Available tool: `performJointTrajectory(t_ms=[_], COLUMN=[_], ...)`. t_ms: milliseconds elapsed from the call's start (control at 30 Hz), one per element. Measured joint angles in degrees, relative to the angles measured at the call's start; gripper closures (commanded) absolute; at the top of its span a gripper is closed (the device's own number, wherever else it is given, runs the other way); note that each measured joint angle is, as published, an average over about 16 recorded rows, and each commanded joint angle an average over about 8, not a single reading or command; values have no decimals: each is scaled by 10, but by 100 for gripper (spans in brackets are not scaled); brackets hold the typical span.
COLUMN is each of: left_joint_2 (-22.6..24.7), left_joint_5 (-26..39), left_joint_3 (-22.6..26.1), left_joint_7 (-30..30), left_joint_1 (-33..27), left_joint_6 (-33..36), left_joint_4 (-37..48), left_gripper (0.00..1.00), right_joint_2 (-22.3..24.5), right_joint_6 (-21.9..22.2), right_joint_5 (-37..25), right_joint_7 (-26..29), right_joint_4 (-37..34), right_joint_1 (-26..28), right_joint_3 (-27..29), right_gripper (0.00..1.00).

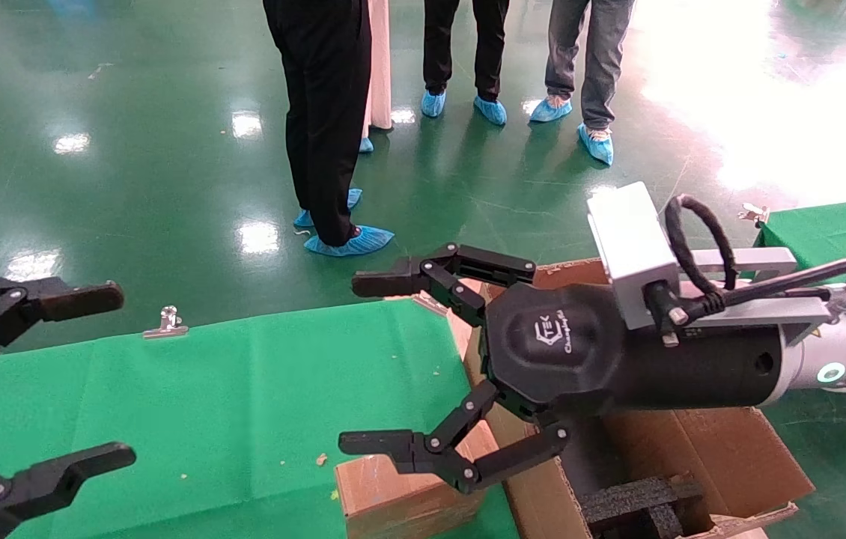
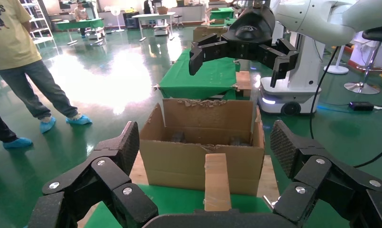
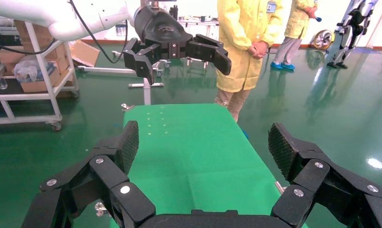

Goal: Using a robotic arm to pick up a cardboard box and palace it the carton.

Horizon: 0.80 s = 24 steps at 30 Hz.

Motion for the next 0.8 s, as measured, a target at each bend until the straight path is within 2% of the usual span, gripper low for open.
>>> performJointTrajectory(t_ms=[233,400,800], left_joint_2=[0,0,0], left_joint_5=[0,0,0], left_joint_3=[0,0,0], left_joint_7=[0,0,0], left_joint_1=[0,0,0], left_joint_6=[0,0,0], left_joint_4=[0,0,0], left_gripper=[100,100,100], right_joint_2=[-4,-18,-104], right_joint_6=[-9,-25,-55], right_joint_5=[-35,-98,-284], right_joint_7=[6,12,3], right_joint_4=[-12,-35,-149], right_joint_1=[19,61,229], right_joint_3=[-19,-57,-237], right_gripper=[0,0,0])
